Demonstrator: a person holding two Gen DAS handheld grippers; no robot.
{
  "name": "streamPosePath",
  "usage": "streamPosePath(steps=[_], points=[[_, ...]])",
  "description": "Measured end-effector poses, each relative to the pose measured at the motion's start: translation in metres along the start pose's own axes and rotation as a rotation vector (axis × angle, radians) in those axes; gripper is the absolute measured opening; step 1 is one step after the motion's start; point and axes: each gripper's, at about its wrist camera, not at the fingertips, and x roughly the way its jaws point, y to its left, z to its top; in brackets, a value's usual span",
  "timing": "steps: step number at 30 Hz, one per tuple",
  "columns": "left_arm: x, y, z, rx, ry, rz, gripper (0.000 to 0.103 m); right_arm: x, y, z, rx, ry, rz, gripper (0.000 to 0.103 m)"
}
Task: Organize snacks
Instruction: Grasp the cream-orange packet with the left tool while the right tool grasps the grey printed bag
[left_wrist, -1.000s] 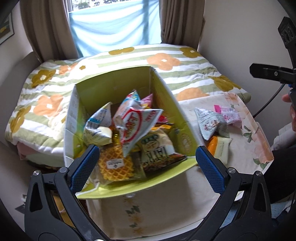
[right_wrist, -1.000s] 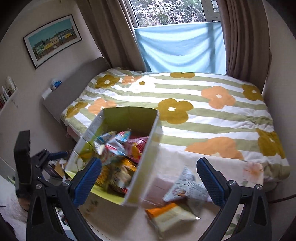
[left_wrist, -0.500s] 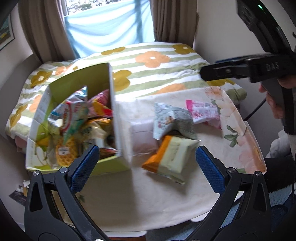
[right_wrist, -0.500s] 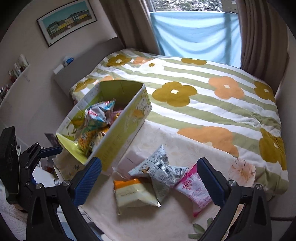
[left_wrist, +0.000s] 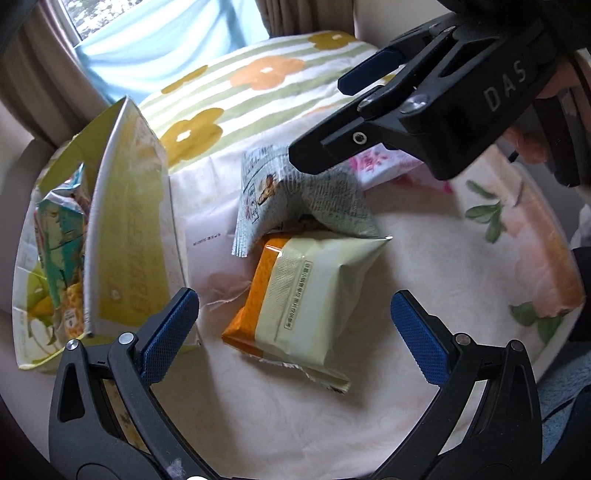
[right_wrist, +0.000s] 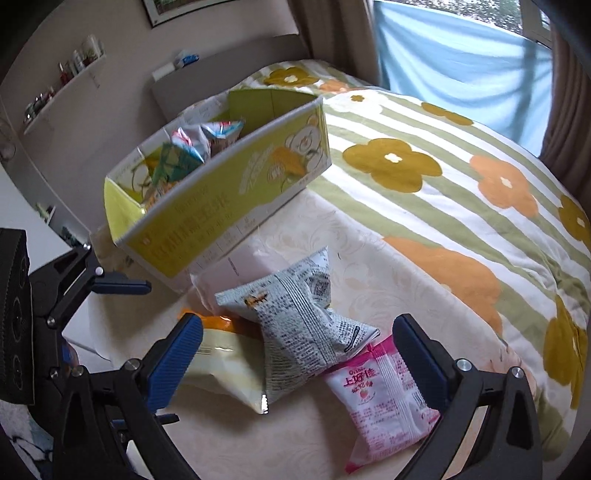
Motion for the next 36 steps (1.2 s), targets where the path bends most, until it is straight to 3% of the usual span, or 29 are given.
streamPosePath(steps=[11, 13, 17, 23, 25, 33, 34, 36], points=[[0.048, -0.011, 0.0, 0.032, 0.084, -0.028, 0.101, 0.045, -0.011, -0.004, -0.063, 0.062, 0.088, 0.102], [0.052, -0.012, 0.002, 0.033, 0.09, -0.039, 0.093, 0.05, -0.01, -0.003, -0.082, 0.073, 0.093, 0.102], [0.056, -0.015, 0.004, 0.05, 0.085, -0.035, 0.091, 0.057, -0.012, -0.002, -0.092, 0.091, 0.107, 0.102], [0.056, -0.017, 0.004, 0.088, 0.071, -0.016, 0.077, 0.064, -0.011, 0.0, -0.12, 0.105, 0.114, 0.101], [0.055, -0.018, 0.003, 0.108, 0.068, 0.01, 0.068, 0.066, -0.011, 0.001, -0.128, 0.112, 0.12, 0.099], [0.051, -0.017, 0.001, 0.11, 0.084, 0.02, 0.064, 0.076, -0.005, 0.002, -0.177, 0.139, 0.112, 0.098], [0.05, -0.017, 0.0, 0.107, 0.084, 0.022, 0.064, 0.078, -0.005, 0.002, -0.182, 0.144, 0.108, 0.097], [0.046, -0.024, -0.004, 0.093, 0.089, 0.018, 0.064, 0.082, -0.004, 0.002, -0.189, 0.162, 0.101, 0.082]])
